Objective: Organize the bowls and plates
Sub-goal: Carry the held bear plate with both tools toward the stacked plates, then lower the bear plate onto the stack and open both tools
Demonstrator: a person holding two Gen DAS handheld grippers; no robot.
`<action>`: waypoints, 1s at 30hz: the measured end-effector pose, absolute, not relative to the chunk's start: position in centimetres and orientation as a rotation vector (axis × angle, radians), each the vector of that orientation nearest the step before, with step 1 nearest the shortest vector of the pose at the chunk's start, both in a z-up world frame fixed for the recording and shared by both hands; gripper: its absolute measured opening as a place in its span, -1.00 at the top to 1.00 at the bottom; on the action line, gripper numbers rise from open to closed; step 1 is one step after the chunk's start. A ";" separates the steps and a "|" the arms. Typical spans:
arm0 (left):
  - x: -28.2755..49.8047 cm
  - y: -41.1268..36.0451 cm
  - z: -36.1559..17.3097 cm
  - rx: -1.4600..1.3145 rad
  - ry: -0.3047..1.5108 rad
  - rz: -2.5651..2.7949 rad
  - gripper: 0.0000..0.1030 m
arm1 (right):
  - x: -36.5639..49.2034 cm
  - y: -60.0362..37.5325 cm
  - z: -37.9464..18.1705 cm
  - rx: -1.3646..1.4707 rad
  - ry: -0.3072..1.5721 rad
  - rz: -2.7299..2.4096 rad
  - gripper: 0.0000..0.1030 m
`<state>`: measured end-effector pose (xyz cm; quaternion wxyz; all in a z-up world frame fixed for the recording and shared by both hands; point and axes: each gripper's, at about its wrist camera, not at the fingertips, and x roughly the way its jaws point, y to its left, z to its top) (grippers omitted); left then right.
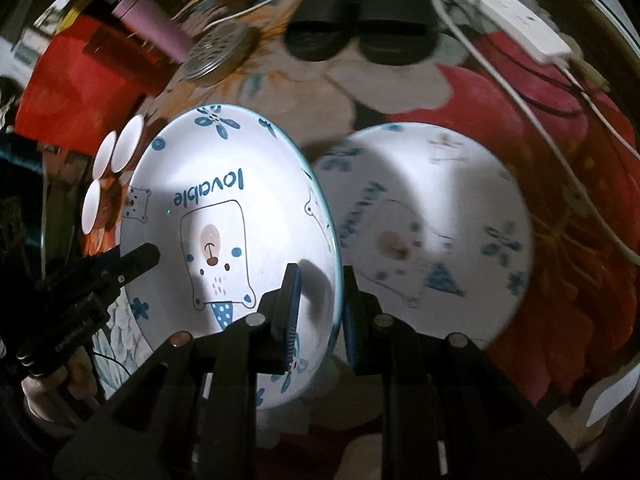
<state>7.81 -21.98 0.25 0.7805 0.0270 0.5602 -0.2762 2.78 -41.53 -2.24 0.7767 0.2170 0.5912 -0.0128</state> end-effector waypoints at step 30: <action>6.4 -32.5 -4.0 0.284 1.283 -0.650 0.50 | -0.1 -49.7 -6.1 0.569 1.308 -0.244 0.60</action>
